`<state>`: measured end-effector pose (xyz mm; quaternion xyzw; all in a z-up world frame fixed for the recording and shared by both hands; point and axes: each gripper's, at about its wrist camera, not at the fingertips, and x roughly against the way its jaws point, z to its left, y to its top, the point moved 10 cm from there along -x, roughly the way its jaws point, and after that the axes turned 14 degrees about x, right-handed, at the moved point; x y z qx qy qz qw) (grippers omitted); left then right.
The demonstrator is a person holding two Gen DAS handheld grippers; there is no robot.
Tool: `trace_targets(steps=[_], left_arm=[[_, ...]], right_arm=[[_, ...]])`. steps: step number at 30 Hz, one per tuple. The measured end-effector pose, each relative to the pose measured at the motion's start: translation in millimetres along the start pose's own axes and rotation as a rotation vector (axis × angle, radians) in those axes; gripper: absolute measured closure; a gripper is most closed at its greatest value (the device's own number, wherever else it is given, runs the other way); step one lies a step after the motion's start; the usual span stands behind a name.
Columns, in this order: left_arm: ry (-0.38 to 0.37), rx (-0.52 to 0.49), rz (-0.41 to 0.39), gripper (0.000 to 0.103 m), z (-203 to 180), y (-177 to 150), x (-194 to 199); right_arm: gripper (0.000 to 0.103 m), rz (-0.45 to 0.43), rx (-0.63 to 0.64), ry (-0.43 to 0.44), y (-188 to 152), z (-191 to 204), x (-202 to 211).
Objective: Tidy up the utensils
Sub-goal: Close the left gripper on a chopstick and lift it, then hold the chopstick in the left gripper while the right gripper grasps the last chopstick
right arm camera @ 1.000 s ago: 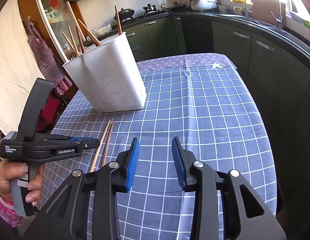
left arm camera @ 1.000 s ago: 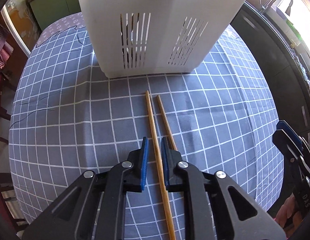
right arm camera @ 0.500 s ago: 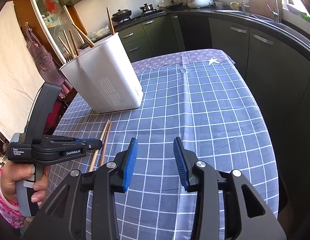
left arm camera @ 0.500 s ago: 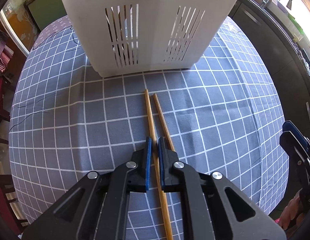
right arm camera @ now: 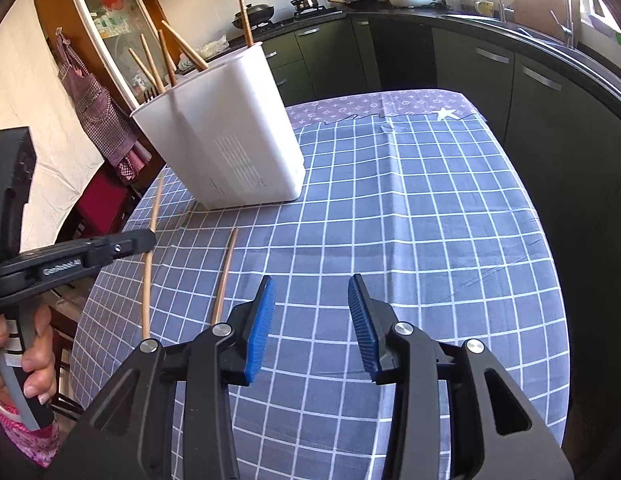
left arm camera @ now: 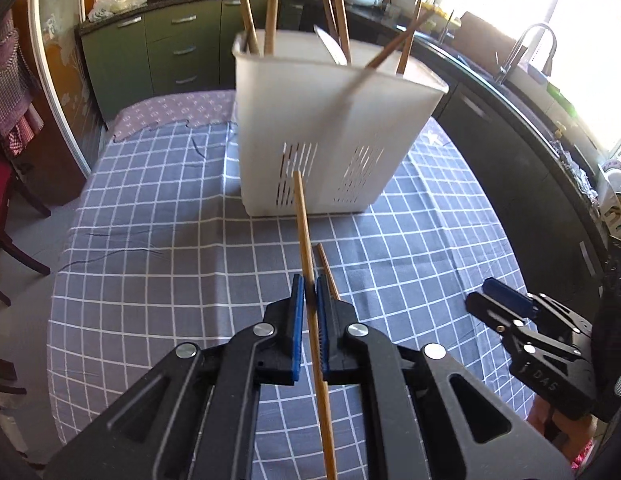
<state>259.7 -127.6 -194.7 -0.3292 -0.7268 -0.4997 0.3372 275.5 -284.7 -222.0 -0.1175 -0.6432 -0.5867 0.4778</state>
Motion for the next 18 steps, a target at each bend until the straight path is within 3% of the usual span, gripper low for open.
trace_targets(steps=[10,13,18], left_arm=[[-0.022,-0.067,-0.24,0.097,-0.2,0.6,69.3],[-0.022,-0.076,-0.264,0.097,-1.0,-1.7,75.2],[-0.033,-0.064,-0.238,0.097,2.7,-6.0,70.9]], right_arm=[[0.065,0.123,0.159,0.009,12.3,61.0,-59.2],[0.066,0.162,0.19,-0.001,11.5,73.4,-78.9],[0.069,0.199,0.213,-0.03,16.2,80.6,-99.2]])
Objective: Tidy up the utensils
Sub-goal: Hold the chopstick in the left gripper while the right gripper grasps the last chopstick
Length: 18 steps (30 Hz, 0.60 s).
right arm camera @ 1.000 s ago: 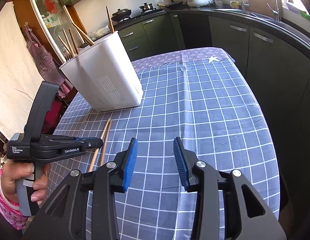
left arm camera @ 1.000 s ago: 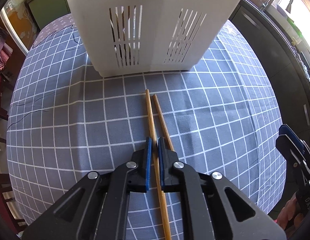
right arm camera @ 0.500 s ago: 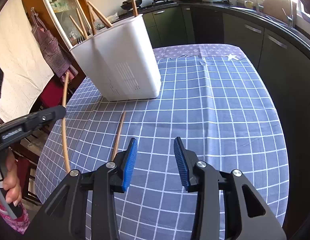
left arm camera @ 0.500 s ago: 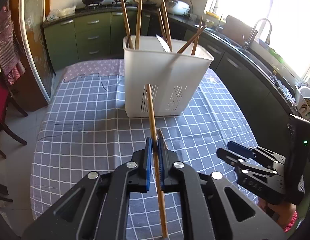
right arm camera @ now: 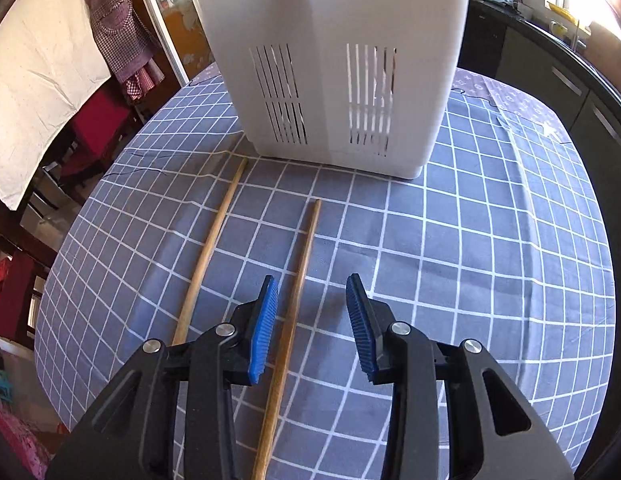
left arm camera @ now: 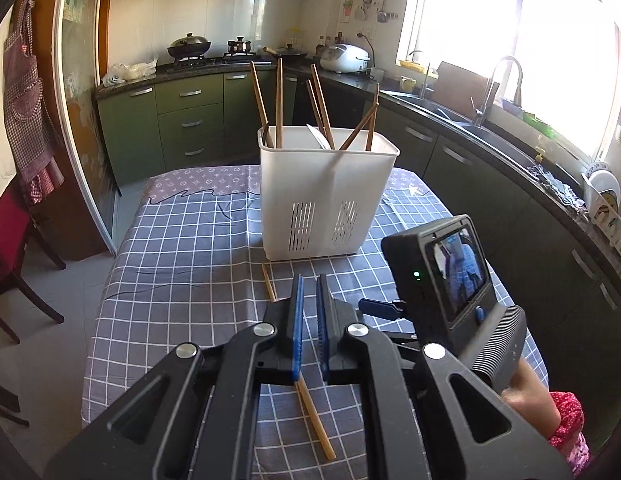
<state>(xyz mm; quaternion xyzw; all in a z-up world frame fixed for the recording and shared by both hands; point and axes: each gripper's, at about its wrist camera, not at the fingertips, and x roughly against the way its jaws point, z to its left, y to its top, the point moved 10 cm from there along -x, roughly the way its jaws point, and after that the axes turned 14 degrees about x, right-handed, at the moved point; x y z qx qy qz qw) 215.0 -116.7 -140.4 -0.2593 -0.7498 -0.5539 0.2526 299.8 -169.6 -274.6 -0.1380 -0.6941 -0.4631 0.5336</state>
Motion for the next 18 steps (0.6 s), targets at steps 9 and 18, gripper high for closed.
trace_targets(steps=[9,18], left_arm=[[0.056,0.04,0.08,0.097,20.3,-10.9,-25.3],[0.082,0.088,0.242,0.095,33.9,-24.0,-79.8]], right_arm=[[0.087,0.033,0.062,-0.039,6.3,10.9,-10.2],[0.097,-0.001,0.008,-0.004,-2.3,-3.9,5.8]])
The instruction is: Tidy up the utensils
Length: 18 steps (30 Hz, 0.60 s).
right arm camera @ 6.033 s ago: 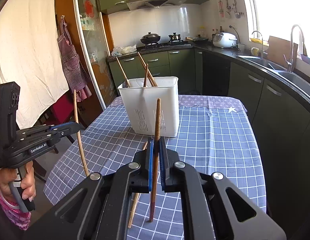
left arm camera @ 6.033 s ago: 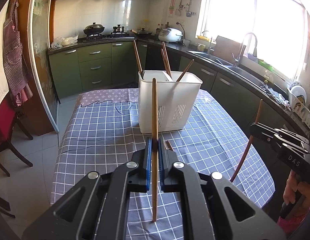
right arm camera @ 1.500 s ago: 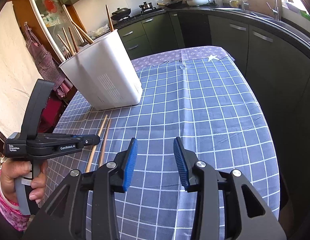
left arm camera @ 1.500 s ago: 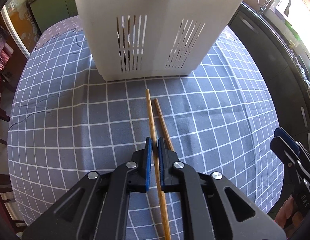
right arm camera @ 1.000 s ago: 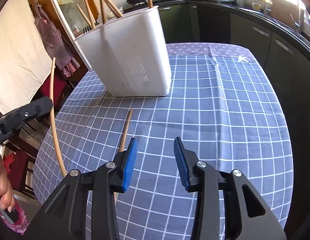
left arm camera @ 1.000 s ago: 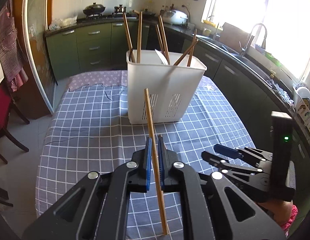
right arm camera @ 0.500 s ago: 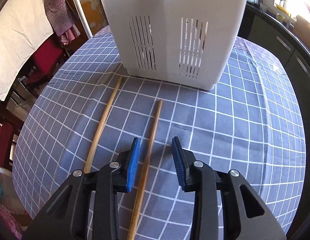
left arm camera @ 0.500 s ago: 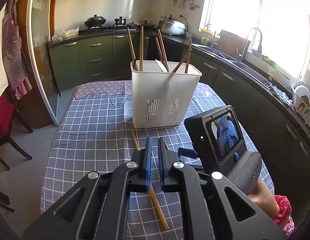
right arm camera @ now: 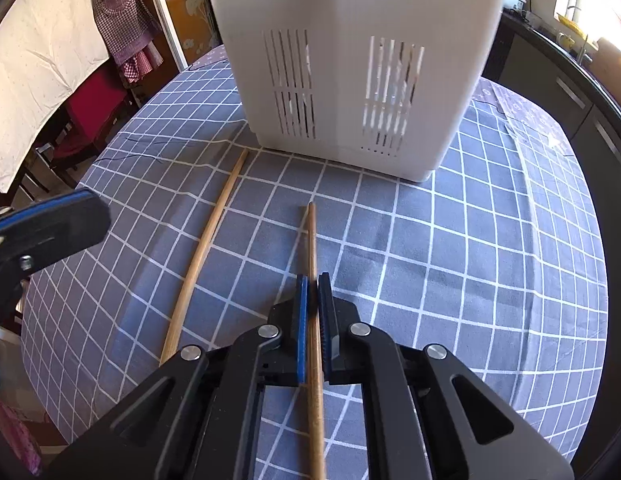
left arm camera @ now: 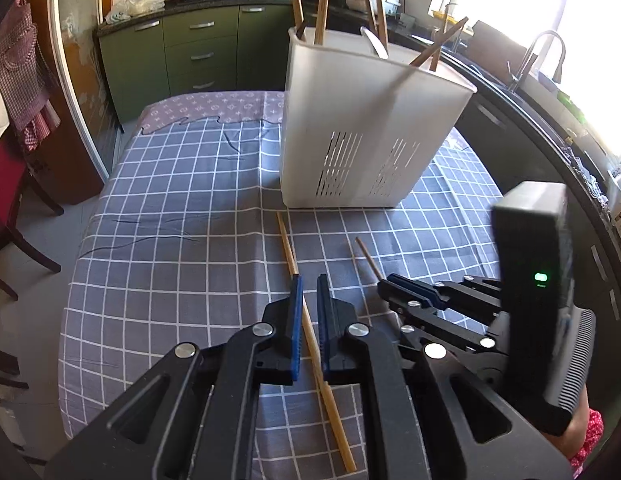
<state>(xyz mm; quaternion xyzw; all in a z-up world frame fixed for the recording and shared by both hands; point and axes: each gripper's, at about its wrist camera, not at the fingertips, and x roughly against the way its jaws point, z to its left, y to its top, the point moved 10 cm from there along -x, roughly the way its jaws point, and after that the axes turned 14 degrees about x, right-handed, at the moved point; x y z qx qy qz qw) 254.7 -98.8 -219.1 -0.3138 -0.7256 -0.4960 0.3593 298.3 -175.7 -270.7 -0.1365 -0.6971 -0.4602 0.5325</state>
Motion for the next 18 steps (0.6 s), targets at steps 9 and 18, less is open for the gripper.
trace_targets(steps=[9,18], left_arm=[[0.082,0.029,0.094,0.087,7.0,7.7,-46.8],[0.13,0.027,0.145,0.087,7.0,2.0,-64.8]], right_arm=[[0.097,-0.139,-0.058,0.003,-0.3,-25.0,66.6],[0.097,-0.173,-0.067,0.033,-1.6,-22.8,80.7]])
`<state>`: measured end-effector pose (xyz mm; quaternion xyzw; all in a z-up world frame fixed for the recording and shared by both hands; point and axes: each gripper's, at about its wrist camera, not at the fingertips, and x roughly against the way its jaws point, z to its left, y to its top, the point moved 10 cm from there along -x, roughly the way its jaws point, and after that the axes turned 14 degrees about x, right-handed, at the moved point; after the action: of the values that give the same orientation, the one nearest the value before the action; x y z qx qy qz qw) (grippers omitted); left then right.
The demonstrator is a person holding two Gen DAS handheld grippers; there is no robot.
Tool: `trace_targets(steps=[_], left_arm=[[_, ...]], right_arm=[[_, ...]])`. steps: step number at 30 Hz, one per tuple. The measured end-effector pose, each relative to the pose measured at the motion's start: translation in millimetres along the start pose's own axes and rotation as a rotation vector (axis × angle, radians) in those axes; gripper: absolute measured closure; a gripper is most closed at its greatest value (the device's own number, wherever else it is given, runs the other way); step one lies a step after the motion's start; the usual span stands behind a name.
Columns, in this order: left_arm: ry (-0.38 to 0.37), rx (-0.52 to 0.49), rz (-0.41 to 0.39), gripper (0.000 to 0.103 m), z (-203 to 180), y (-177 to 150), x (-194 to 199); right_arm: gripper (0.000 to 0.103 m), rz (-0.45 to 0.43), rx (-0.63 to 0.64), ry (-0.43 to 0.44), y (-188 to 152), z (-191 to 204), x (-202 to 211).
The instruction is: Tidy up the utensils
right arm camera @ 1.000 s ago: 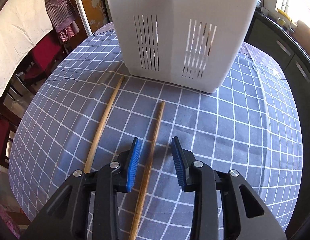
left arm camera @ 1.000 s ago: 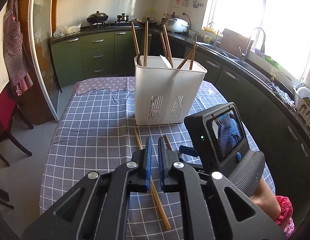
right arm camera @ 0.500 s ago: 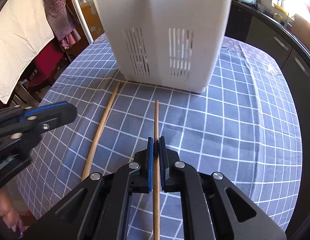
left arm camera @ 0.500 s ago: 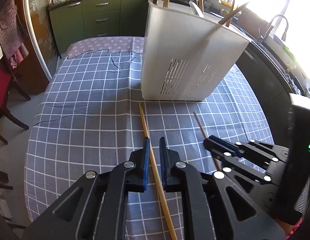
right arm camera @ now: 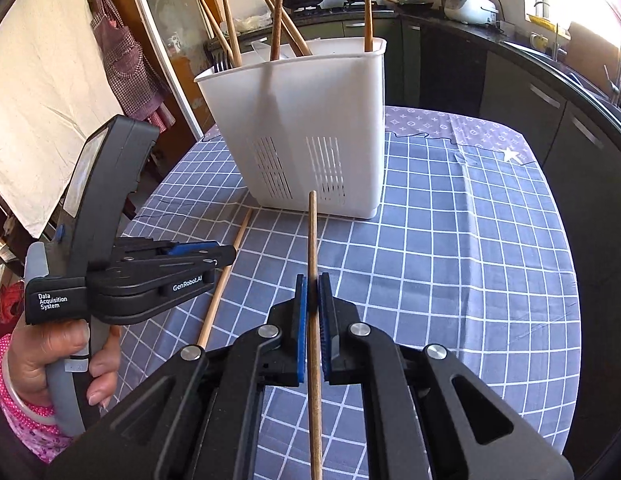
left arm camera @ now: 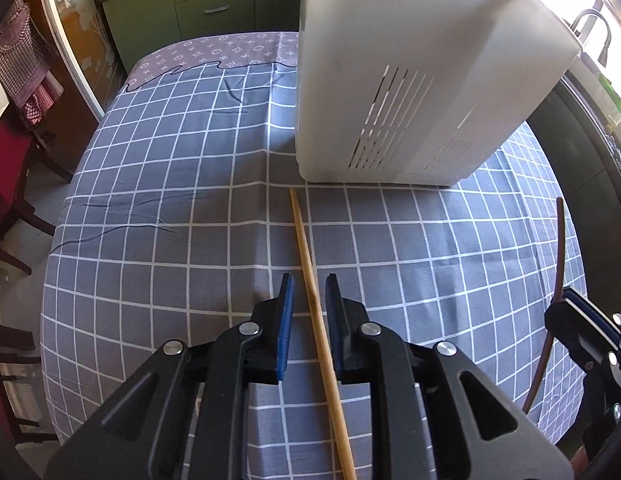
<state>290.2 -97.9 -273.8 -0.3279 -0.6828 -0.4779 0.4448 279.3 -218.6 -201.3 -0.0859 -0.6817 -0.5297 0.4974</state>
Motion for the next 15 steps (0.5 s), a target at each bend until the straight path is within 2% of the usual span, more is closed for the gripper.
trace_targets(steps=[9,12,15], left_arm=[[0.024,-0.011,0.002,0.087,-3.3,-2.2,-7.9],[0.026,-0.021,-0.005,0.096,-4.6,-1.8,-8.3],[0.001,-0.007,-0.005,0.096,-4.1,-0.9,-4.2]], right_arm=[[0.097,-0.016,-0.023,0.008,-4.7,-4.2,3.2],[0.097,-0.029,-0.027,0.01,-3.6,-5.0,7.8],[0.097,-0.047,-0.032,0.011,-1.4,-7.2,15.2]])
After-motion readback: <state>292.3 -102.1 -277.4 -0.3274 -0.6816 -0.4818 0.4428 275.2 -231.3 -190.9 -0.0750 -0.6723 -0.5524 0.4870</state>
